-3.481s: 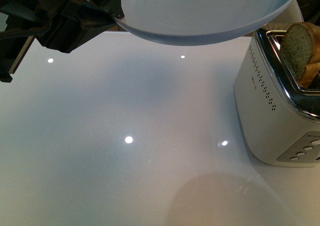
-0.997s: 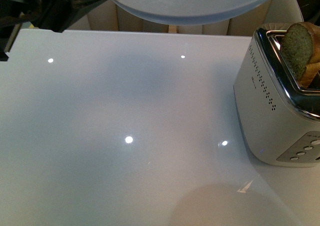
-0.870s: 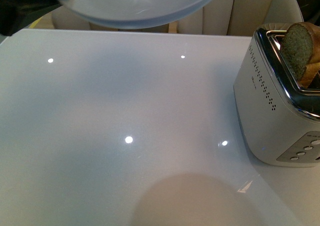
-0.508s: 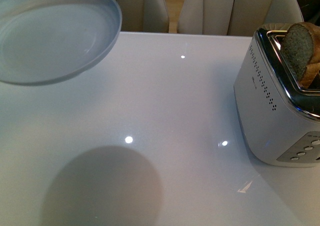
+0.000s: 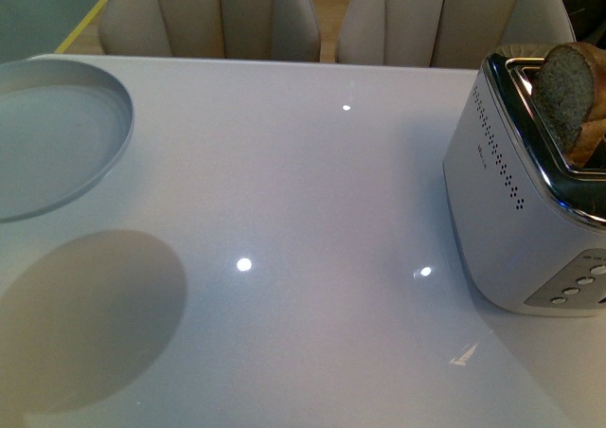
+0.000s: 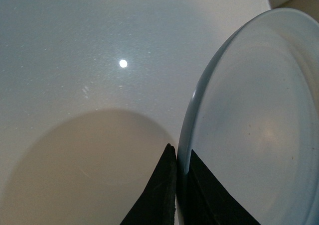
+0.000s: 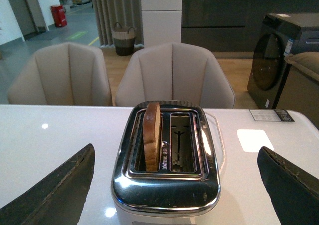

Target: Left arm holds plate, right arm toasts bread

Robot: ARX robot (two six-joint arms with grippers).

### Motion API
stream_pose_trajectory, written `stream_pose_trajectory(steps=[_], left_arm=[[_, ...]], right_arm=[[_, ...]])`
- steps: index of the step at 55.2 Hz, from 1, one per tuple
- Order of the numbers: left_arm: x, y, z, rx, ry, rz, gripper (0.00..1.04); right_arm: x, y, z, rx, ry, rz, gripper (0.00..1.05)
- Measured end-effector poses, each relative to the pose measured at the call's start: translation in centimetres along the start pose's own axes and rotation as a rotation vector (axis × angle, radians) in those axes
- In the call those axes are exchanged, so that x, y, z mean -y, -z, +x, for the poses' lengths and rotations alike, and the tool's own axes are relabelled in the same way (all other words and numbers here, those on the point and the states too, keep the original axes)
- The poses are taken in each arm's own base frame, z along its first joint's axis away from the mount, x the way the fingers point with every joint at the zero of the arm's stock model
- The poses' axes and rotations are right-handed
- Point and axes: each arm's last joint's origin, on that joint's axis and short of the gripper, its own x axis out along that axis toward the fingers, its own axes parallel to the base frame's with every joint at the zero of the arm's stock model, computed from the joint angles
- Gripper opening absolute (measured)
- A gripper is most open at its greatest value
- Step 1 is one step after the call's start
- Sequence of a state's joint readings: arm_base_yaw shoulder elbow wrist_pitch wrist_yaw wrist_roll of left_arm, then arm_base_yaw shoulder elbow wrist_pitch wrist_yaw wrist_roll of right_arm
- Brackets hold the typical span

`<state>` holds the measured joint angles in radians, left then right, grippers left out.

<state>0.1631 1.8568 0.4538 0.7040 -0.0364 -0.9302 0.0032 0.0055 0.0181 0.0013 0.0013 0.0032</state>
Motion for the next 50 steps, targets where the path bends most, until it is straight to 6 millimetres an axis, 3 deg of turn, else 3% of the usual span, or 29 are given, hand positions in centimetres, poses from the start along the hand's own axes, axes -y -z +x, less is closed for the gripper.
stream_pose_trajectory(steps=[20,50], left_arm=[[-3.7,1.8,3.7,0.0,-0.121,-0.09,0.03],[-7.0,5.3,5.9,-0.044,-0.202,-0.166,0.03]], right_arm=[[0.0,0.0,0.0,0.0,0.0,0.0,0.96],[0.0,0.0,0.0,0.0,0.0,0.0,0.96]])
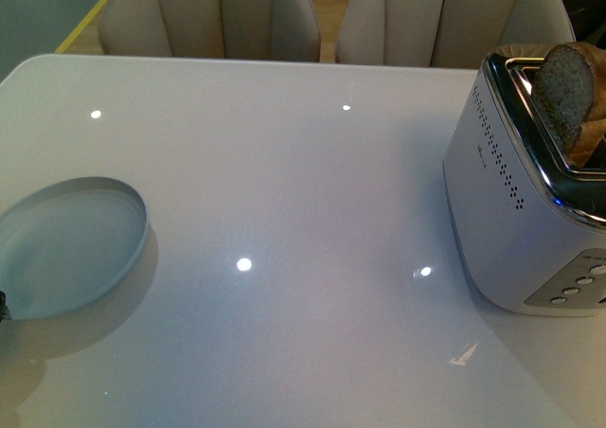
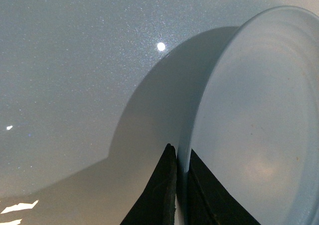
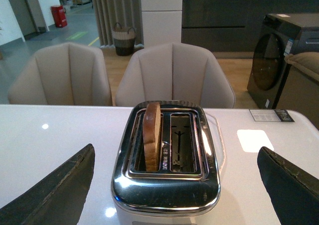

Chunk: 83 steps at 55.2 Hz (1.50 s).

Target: Left arm holds plate, right arm toasts bread

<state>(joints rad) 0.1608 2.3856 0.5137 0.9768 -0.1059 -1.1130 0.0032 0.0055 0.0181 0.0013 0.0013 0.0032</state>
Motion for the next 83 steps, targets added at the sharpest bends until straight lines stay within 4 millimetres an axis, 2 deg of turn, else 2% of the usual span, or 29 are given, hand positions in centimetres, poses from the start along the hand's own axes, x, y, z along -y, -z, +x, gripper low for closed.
stream_pose_trajectory(steps=[26,28,32,47,61,68,76,83], left_arm=[[-0.5,1.0,0.2,-0.019,-0.009,-0.008,0.03],[-0.5,1.0,0.2,-0.02,-0.009,-0.01,0.07],[-0.5,1.0,0.1,-0.023,-0.01,-0.009,0.23],[0.2,0.6,-0.7,-0.018,0.002,-0.007,0.62],[1.5,-0.4,-2.9,0.023,0.044,-0.011,0.99],[2.3,-1.3,-4.4,0.056,0.07,-0.005,0.97],[3.5,-3.2,-6.7,0.124,0.091,0.011,0.97],[6.0,-5.4,-9.6,0.203,0.153,0.069,0.97]], right_arm=[[0.0,0.0,0.0,0.0,0.0,0.0,0.96],[0.0,0.0,0.0,0.0,0.0,0.0,0.96],[0.0,0.0,0.0,0.0,0.0,0.0,0.96],[0.0,0.0,0.0,0.0,0.0,0.0,0.96],[0.0,0.0,0.0,0.0,0.0,0.0,0.96],[0.0,0.0,0.0,0.0,0.0,0.0,0.96],[0.0,0.0,0.0,0.0,0.0,0.0,0.96],[0.0,0.0,0.0,0.0,0.0,0.0,0.96]])
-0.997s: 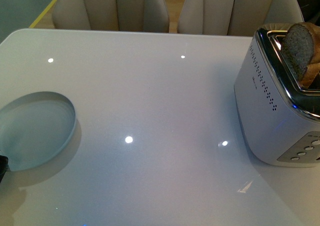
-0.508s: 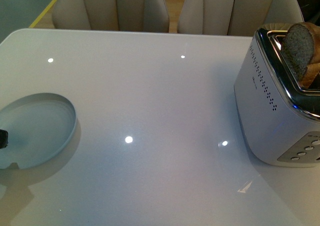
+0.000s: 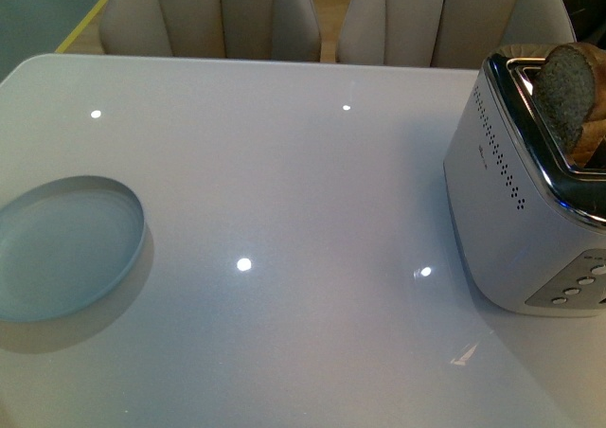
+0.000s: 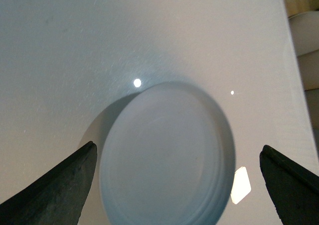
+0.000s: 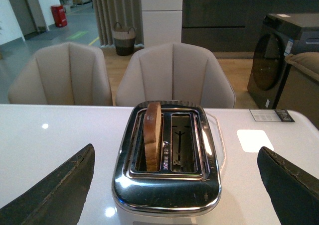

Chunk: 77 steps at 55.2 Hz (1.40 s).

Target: Left arm holds plate, right arm toasts bread

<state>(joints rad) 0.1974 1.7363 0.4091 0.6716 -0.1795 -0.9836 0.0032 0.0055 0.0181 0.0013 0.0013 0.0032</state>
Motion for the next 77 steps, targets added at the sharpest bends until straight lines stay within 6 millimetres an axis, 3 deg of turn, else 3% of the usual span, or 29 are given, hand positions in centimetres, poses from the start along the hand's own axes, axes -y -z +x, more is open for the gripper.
stream_pose_trajectory(steps=[4,8,16,26,34,44,49,53,58,70,77], left_arm=[[2.1,-1.5,-1.1,0.042,0.055,0.023,0.97],[5.5,-3.2,-3.0,0.103,0.155,0.048,0.97],[9.6,-3.7,-6.0,0.15,0.285,0.093,0.97],[12.1,-2.2,-9.7,0.167,0.388,0.123,0.97],[12.8,-1.6,-12.2,0.198,0.438,0.115,0.97],[12.8,-1.6,-12.4,0.199,0.445,0.122,0.97],[10.9,-1.2,-12.6,0.258,0.695,0.524,0.74],[9.2,-0.8,-13.0,0.345,0.697,0.752,0.58],[7.5,-0.6,-13.2,0.385,0.672,0.855,0.42],[4.4,-0.8,-13.7,0.412,0.658,0.918,0.04],[3.2,-0.4,-14.1,0.411,0.66,0.927,0.03]], right_arm=[[0.0,0.0,0.0,0.0,0.0,0.0,0.96],[0.0,0.0,0.0,0.0,0.0,0.0,0.96],[0.0,0.0,0.0,0.0,0.0,0.0,0.96],[0.0,0.0,0.0,0.0,0.0,0.0,0.96],[0.0,0.0,0.0,0.0,0.0,0.0,0.96],[0.0,0.0,0.0,0.0,0.0,0.0,0.96],[0.0,0.0,0.0,0.0,0.0,0.0,0.96],[0.0,0.0,0.0,0.0,0.0,0.0,0.96],[0.0,0.0,0.0,0.0,0.0,0.0,0.96],[0.0,0.0,0.0,0.0,0.0,0.0,0.96],[0.0,0.0,0.0,0.0,0.0,0.0,0.96]])
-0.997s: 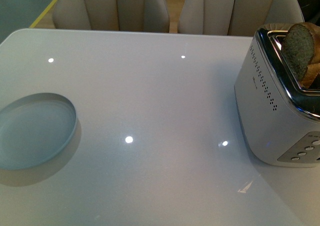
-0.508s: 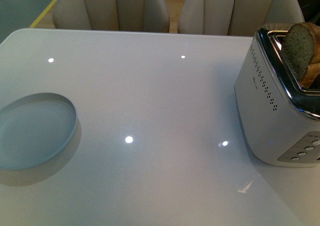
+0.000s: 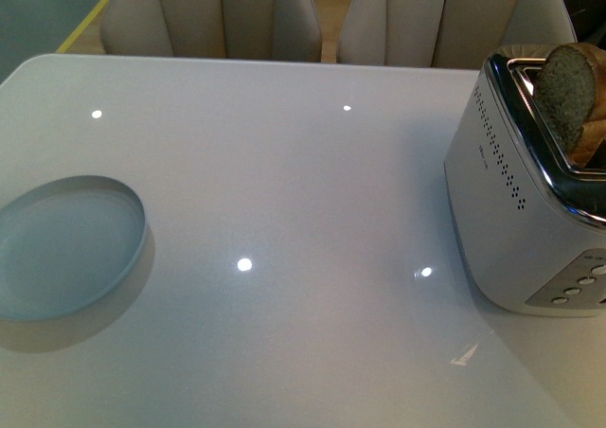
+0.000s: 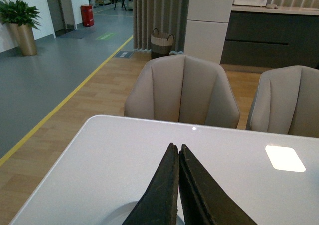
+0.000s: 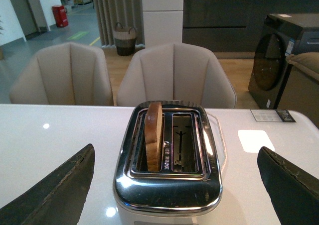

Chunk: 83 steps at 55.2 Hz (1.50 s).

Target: Left arm holds plate, right arm toasts bread

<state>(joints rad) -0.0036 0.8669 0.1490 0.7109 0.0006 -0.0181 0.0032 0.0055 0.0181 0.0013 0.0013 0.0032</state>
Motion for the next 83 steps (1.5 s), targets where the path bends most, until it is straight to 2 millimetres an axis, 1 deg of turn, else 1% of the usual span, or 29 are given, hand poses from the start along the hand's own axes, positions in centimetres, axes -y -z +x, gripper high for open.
stream_pose_trajectory(steps=[23,29,56,76,80,83], left_arm=[[0.0,1.3,-2.9,0.0,-0.001,0.004,0.03],[0.0,2.2,-3.5,0.004,0.0,0.004,0.03],[0.0,1.8,-5.4,0.02,0.0,0.006,0.03],[0.0,1.8,-6.1,0.019,0.0,0.007,0.03],[0.0,2.2,-6.7,-0.014,-0.001,0.007,0.03],[0.0,2.2,-7.1,0.0,-0.001,0.007,0.03]], right_arm=[[0.0,0.0,0.0,0.0,0.0,0.0,0.96],[0.0,0.0,0.0,0.0,0.0,0.0,0.96],[0.0,0.0,0.0,0.0,0.0,0.0,0.96],[0.0,0.0,0.0,0.0,0.0,0.0,0.96],[0.0,0.0,0.0,0.0,0.0,0.0,0.96],[0.0,0.0,0.0,0.0,0.001,0.0,0.96]])
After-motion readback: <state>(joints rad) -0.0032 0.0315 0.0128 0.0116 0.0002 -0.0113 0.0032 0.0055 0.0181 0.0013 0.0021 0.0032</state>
